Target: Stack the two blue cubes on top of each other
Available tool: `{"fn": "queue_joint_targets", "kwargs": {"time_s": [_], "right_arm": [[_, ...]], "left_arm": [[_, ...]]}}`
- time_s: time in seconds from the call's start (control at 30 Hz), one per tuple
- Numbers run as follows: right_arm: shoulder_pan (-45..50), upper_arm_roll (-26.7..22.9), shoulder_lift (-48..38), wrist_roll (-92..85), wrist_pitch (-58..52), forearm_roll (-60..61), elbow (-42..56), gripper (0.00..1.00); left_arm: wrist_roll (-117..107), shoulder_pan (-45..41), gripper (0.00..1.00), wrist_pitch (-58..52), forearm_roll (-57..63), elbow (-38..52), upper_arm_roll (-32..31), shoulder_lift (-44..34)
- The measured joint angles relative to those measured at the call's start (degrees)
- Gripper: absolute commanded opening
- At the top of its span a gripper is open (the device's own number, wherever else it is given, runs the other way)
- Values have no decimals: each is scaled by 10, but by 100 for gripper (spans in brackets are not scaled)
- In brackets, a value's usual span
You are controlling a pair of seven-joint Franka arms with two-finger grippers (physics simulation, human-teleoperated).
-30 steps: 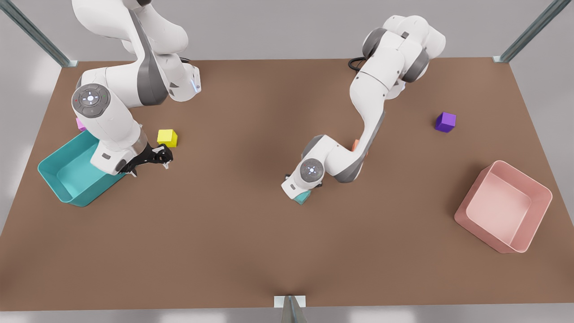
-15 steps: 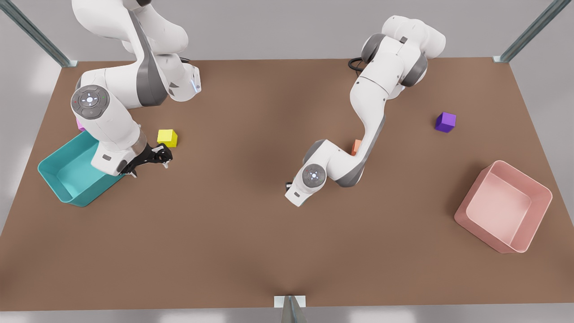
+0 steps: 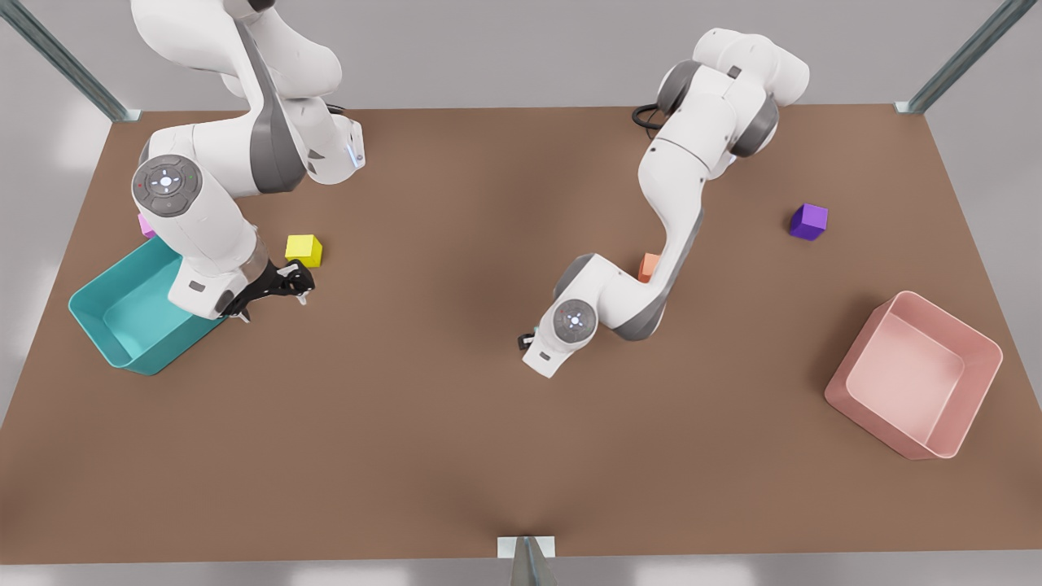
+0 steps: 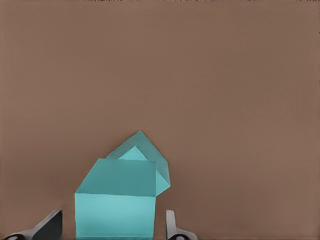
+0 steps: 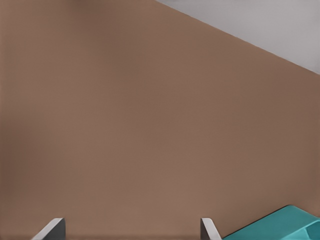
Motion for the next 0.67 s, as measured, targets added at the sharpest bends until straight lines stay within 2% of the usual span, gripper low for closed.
{"fn": "queue_joint_targets", "kwargs": {"time_s": [0.17,0.27,0.4,0.5,0.67], "right_arm": [[0,0,0,-1,0,0,0,100],[0,0,0,-1,0,0,0,100],[-1,-1,0,-2,0,0,0,100],[-1,-1,-1,-1,0,0,0,100],[0,0,-1,7,-1,-1,0,100]], "left_arm": [[-9,6,100,-21,0,0,0,-23],[-13,17,100,-80,-1,16,0,-83],[27,169,100,-223,25,49,1,-231],[84,240,100,-282,59,-63,0,-338],[166,250,100,-347,73,-92,4,-366]]}}
